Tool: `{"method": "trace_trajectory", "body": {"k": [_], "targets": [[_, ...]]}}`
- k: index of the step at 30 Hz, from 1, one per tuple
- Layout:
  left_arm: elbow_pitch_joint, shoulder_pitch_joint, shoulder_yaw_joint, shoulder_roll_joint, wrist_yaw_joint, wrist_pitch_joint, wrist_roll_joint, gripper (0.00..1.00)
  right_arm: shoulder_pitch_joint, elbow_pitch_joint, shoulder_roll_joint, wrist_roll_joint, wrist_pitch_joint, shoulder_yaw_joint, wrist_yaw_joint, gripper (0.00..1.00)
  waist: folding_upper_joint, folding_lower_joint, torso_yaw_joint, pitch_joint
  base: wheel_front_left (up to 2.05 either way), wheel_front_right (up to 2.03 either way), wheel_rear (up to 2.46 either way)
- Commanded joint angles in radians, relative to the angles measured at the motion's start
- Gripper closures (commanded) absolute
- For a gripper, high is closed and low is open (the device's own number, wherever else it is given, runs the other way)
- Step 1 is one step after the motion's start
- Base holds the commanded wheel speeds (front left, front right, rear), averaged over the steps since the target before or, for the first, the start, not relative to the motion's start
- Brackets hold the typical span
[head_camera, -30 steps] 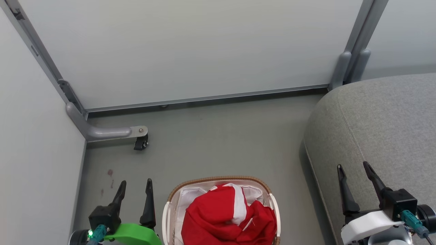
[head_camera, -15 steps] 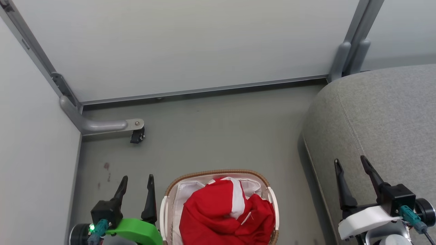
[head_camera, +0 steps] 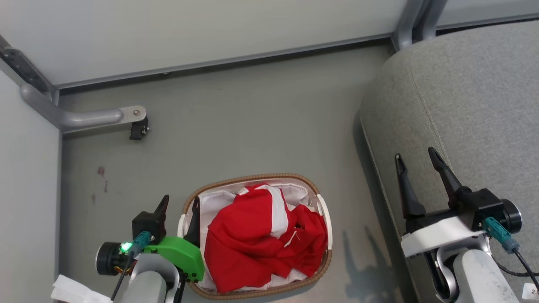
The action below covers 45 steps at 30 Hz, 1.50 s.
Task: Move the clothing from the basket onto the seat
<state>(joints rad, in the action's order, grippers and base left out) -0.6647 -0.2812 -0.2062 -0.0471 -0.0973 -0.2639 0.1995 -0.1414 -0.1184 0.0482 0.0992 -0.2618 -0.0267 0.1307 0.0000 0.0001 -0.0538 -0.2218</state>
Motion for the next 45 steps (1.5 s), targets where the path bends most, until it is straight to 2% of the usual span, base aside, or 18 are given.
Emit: {"method": "trace_trajectory", "body": {"k": [1, 9, 17, 30, 37, 38, 41, 43, 45], "targets": [[-0.029, -0.038, -0.007, -0.006, -0.007, -0.001, -0.008, 0.0, -0.025, 0.005, 0.004, 0.012, -0.005, -0.008, 0.0, 0.0, 0.0, -0.0001, -0.068, -0.115, 0.0, 0.0, 0.0], [-0.216, -0.162, -0.045, -0.019, -0.022, -0.001, -0.038, 0.0, -0.101, 0.014, 0.004, 0.05, -0.005, -0.048, 0.0, 0.0, 0.0, -0.0001, -0.135, -0.25, 0.0, 0.0, 0.0], [-0.361, -0.232, -0.059, -0.034, -0.03, -0.001, -0.016, 0.0, -0.137, 0.021, 0.004, 0.082, -0.005, -0.078, 0.0, 0.0, 0.0, -0.0001, -0.182, -0.344, 0.0, 0.0, 0.0], [-0.401, -0.279, -0.03, -0.07, 0.001, -0.001, 0.004, 0.0, -0.161, 0.027, 0.004, 0.104, -0.005, -0.114, 0.0, 0.0, 0.0, -0.0001, -0.21, -0.435, 0.0, 0.0, 0.0], [-0.449, -0.293, -0.04, -0.046, -0.006, -0.001, 0.017, 0.0, -0.169, 0.025, 0.004, 0.11, -0.005, -0.132, 0.0, 0.0, 0.0, -0.0001, -0.21, -0.452, 0.0, 0.0, 0.0], [-0.46, -0.294, -0.043, -0.045, -0.008, -0.001, 0.018, 0.05, -0.171, 0.025, 0.004, 0.111, -0.005, -0.134, 0.0, 0.0, 0.0, -0.0001, -0.211, -0.453, 0.0, 0.0, 0.0], [-0.498, -0.301, -0.056, -0.038, -0.016, 0.01, 0.021, 0.6, -0.173, 0.024, 0.004, 0.112, -0.005, -0.138, 0.0, 0.0, 0.0, -0.0001, -0.209, -0.452, 0.0, 0.0, 0.0], [-0.513, -0.311, -0.064, -0.034, -0.018, 0.01, 0.025, 0.79, -0.173, 0.022, 0.004, 0.11, -0.005, -0.14, 0.0, 0.0, 0.0, -0.0001, -0.208, -0.45, 0.0, 0.0, 0.0], [-0.523, -0.314, -0.069, -0.031, -0.021, 0.007, 0.027, 0.91, -0.173, 0.019, 0.004, 0.108, -0.005, -0.14, 0.0, 0.0, 0.0, -0.0001, -0.206, -0.445, 0.0, 0.0, 0.0]]}}
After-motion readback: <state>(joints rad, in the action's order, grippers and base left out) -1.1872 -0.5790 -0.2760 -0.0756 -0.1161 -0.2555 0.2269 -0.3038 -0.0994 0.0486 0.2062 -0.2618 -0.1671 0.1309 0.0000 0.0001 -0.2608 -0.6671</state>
